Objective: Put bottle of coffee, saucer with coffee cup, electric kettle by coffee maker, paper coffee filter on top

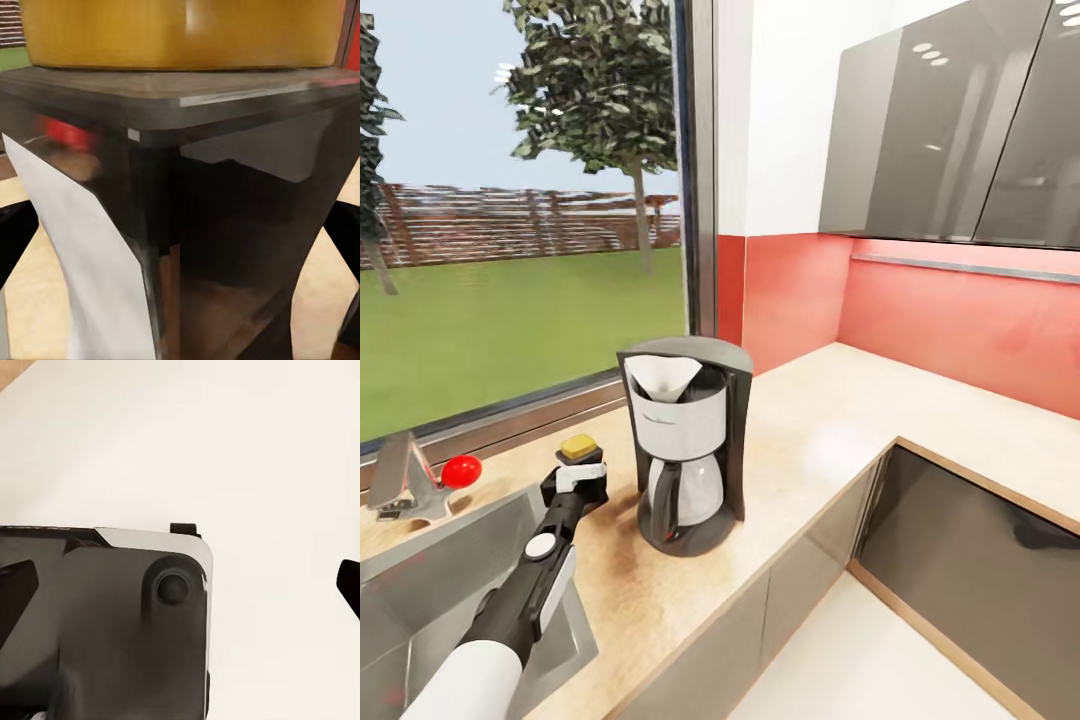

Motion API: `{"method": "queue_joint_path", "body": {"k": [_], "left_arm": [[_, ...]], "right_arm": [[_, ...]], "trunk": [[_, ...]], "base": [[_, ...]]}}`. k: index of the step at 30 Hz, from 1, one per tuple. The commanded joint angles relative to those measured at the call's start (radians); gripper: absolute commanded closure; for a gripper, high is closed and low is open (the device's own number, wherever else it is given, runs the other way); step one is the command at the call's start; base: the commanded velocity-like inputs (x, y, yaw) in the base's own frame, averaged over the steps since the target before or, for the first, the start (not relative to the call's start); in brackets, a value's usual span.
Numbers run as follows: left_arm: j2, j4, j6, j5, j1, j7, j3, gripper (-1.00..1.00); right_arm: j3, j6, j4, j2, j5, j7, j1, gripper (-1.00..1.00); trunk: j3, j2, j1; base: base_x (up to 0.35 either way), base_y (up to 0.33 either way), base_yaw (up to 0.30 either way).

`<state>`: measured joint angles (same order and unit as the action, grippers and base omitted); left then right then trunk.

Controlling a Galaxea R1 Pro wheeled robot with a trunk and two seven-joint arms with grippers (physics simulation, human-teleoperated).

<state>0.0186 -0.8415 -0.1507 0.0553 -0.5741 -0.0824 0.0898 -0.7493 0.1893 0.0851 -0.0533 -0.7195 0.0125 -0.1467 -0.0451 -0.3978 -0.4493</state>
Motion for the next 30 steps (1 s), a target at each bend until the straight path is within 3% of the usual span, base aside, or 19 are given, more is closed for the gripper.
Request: {"method": "queue_joint_path", "body": {"k": [1, 15, 30], "left_arm": [[0.0, 0.001, -0.003, 0.006, 0.0, -0.005, -0.001, 1.0], [-0.003, 0.04, -0.01, 0.005, 0.001, -0.005, -0.002, 1.0], [-0.014, 0.086, -0.03, 0.002, 0.001, -0.003, -0.009, 1.0]], "right_arm": [[-0.008, 0.002, 0.001, 0.0, -0.009, 0.001, -0.001, -1.0], [-0.009, 0.002, 0.001, 0.0, -0.009, 0.001, -0.001, -1.0], [-0.009, 0.002, 0.001, 0.0, -0.009, 0.001, -0.001, -1.0]], "trunk": [[-0.002, -0.002, -0.001], [-0.002, -0.002, -0.001], [-0.002, -0.002, -0.001]], "base": [[0.033, 0.0, 0.0], [0.104, 0.0, 0.0], [0.006, 0.0, 0.0]]}}
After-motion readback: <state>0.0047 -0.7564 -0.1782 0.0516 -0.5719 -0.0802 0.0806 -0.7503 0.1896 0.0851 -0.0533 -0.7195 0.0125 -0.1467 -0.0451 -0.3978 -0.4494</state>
